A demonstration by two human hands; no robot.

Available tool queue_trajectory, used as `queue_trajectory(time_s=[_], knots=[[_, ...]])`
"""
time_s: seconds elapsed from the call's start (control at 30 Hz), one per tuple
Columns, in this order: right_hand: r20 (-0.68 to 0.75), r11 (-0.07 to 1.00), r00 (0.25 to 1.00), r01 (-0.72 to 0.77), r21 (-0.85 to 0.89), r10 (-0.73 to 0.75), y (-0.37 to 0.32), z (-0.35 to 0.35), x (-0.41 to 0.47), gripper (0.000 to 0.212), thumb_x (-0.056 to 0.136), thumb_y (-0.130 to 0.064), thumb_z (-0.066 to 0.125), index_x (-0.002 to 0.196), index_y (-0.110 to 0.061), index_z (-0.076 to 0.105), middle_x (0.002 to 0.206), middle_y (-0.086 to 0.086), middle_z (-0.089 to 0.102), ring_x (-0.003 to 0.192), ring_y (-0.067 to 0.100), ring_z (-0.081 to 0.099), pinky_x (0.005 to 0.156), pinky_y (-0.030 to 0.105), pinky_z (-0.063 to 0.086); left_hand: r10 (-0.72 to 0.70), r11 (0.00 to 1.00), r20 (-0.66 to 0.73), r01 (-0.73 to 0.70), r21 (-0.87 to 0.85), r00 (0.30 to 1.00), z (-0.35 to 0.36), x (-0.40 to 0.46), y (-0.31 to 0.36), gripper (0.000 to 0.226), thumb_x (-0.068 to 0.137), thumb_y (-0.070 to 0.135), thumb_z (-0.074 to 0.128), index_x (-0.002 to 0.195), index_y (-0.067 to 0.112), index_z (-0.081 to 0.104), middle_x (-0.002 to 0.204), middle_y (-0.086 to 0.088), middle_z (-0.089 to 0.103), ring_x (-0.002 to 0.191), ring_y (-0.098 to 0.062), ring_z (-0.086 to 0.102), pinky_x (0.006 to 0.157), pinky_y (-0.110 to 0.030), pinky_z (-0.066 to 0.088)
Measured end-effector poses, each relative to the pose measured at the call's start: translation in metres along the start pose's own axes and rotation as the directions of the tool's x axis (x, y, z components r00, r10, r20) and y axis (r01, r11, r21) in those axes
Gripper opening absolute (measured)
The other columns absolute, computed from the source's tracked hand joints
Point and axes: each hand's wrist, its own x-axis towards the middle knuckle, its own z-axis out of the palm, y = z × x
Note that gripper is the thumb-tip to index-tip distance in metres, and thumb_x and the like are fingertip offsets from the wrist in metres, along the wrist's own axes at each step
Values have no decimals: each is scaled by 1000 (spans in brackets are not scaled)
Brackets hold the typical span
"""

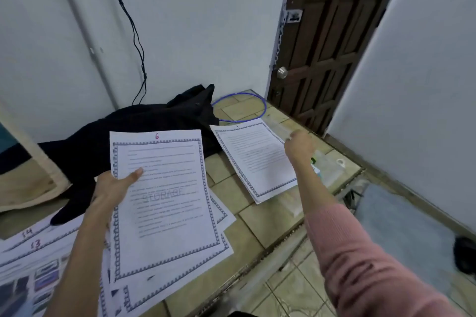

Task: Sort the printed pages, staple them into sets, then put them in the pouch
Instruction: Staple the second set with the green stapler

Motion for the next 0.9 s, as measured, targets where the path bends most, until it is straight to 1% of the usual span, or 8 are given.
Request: queue_trajectory(time_s=[0.1, 0.27, 0.4, 0.6, 0.7, 0.77, 0.83, 0.9], knots=[[66, 976, 991, -106, -189, 120, 29, 8, 9, 38, 93, -13, 46, 130, -4, 46, 139, 20, 41, 131, 34, 34, 103, 41, 34, 7, 998, 14, -8, 60, 1000, 10, 1, 5, 40, 83, 25, 70, 113, 1, 62, 113, -22, 64, 103, -39, 61, 87, -41, 48], [75, 954, 993, -65, -294, 91, 47, 17, 10, 36, 94, -3, 36, 129, -1, 44, 137, 22, 38, 128, 36, 35, 108, 41, 32, 25, 995, 25, -28, 99, 999, 22, -3, 10, 40, 85, 24, 67, 117, 1, 60, 116, -23, 63, 104, -39, 60, 82, -37, 46], [-3, 949, 994, -101, -300, 106, 46, 18, 15, 38, 94, -4, 37, 133, -2, 39, 143, 23, 30, 134, 37, 28, 106, 44, 30, 35, 993, 23, -38, 114, 999, 24, -7, 13, 39, 86, 22, 66, 118, 2, 59, 117, -22, 63, 104, -38, 60, 80, -35, 44], [110, 954, 973, -170, -246, 202, 48, 18, 30, 39, 94, -6, 41, 132, 3, 43, 139, 25, 37, 131, 38, 32, 108, 41, 30, 36, 990, 40, -41, 132, 999, 25, -7, 17, 39, 86, 24, 66, 118, 3, 60, 114, -21, 64, 101, -37, 62, 79, -34, 45], [51, 970, 977, -198, -140, 207, 51, 21, 35, 35, 94, -8, 42, 127, 1, 49, 134, 22, 43, 126, 37, 38, 102, 43, 36, 28, 991, 51, -34, 129, 998, 26, -6, 19, 38, 86, 23, 66, 118, 2, 60, 112, -21, 65, 98, -35, 63, 77, -34, 46], [-49, 989, 988, -147, -29, 146, 52, 20, 35, 30, 94, -8, 43, 121, 1, 52, 128, 22, 49, 121, 38, 44, 97, 44, 40, 36, 992, 68, -44, 122, 997, 26, -7, 20, 38, 86, 23, 66, 117, 2, 60, 111, -20, 65, 93, -32, 62, 76, -33, 46], [-209, 978, 977, 9, 206, 36, 43, 15, 32, 29, 93, -6, 47, 120, 2, 52, 121, 21, 53, 114, 36, 50, 91, 39, 41, 52, 992, 86, -61, 109, 995, 26, -9, 21, 37, 86, 22, 66, 116, 2, 60, 107, -17, 65, 87, -26, 60, 74, -31, 46], [-256, 876, 966, 152, 458, -33, 14, 8, 23, 33, 94, -7, 49, 126, 2, 47, 117, 18, 55, 107, 29, 53, 85, 25, 38, 64, 994, 94, -72, 81, 993, 24, -11, 22, 33, 85, 22, 67, 112, 5, 62, 97, -11, 65, 79, -23, 61, 68, -27, 47]])
